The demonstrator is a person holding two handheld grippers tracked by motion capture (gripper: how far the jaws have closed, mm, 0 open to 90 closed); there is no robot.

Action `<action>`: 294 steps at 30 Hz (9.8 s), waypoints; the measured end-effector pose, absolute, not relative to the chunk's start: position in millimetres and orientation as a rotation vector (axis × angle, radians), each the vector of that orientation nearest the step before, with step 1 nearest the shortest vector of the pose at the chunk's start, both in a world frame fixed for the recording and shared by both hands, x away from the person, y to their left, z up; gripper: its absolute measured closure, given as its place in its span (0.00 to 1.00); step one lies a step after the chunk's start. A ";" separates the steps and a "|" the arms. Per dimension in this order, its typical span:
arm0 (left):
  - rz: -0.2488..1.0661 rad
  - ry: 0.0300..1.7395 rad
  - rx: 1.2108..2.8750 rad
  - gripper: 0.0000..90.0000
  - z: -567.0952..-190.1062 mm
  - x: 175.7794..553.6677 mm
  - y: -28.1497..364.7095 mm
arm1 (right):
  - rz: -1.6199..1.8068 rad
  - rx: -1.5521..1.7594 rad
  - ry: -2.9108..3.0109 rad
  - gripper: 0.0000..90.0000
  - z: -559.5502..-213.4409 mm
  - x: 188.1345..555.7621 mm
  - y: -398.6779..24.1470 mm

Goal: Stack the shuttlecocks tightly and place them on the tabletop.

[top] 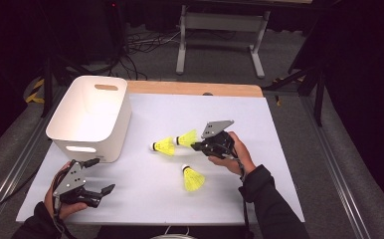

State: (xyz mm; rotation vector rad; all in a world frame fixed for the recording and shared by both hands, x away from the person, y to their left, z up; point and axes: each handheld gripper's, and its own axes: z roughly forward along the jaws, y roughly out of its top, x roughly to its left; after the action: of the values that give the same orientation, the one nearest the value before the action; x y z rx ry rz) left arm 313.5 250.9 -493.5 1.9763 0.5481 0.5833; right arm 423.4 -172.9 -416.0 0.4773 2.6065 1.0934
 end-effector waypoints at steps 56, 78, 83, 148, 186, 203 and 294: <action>0.575 0.527 1.984 0.06 -493.0 312.0 250.6 | 1.058 0.428 2.715 0.98 -449.2 440.0 -120.9; 0.568 0.521 1.995 0.06 -493.6 312.4 249.1 | 1.003 0.413 2.780 0.92 -459.2 440.1 -114.0; 0.567 0.519 1.990 0.06 -493.7 312.6 249.1 | 1.002 0.415 2.773 0.86 -457.6 439.2 -115.4; 0.565 0.516 1.985 0.06 -493.4 311.3 247.7 | 1.155 0.499 2.364 0.45 -404.5 362.3 -201.7; 0.585 0.493 1.976 0.06 -490.9 313.6 245.2 | 1.156 0.611 2.362 0.21 -468.8 335.4 -231.9; 0.565 0.486 1.982 0.06 -493.0 315.9 244.6 | 1.178 0.608 2.409 0.30 -479.3 337.7 -204.9; 0.574 0.477 2.000 0.06 -492.7 315.1 244.2 | 1.268 0.547 2.319 1.00 -450.4 336.8 -231.8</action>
State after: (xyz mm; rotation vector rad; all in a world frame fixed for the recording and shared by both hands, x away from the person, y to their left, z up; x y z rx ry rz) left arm 315.1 244.2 -492.7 2.0002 0.4774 0.5738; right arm 336.8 -231.8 -450.4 0.5470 2.3188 1.2684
